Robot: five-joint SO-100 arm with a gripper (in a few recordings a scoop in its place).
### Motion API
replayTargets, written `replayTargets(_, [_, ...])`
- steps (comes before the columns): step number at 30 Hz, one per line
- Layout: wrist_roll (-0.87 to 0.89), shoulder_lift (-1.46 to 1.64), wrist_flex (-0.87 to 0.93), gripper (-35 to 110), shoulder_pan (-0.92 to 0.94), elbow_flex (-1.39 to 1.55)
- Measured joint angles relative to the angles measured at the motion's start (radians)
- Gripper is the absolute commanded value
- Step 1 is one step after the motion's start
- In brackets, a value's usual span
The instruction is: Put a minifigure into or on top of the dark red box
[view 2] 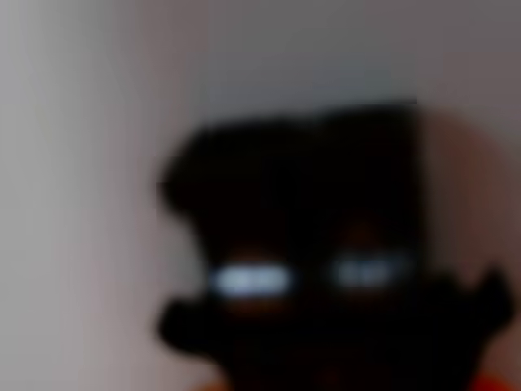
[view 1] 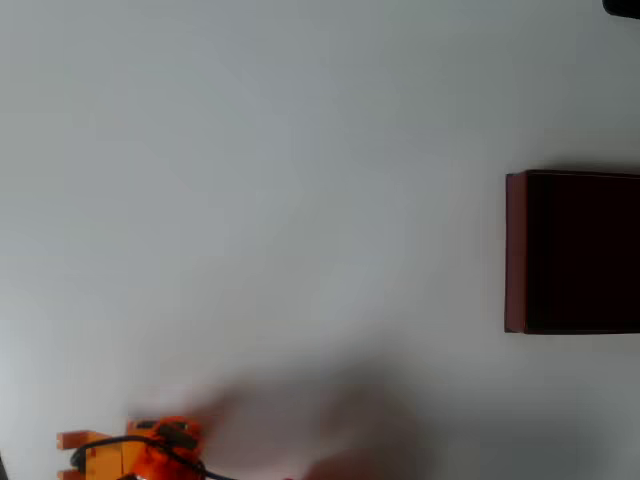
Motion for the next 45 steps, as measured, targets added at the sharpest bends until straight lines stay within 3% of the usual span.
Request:
replayTargets(30, [0.000, 0.129, 0.038, 1, 0.028, 0.040])
replayTargets(37, [-0.190, 0.133, 0.342, 1, 0.190, -0.284])
replayTargets(45, [-0.485, 0.215, 0.517, 1, 0.571, -0.589])
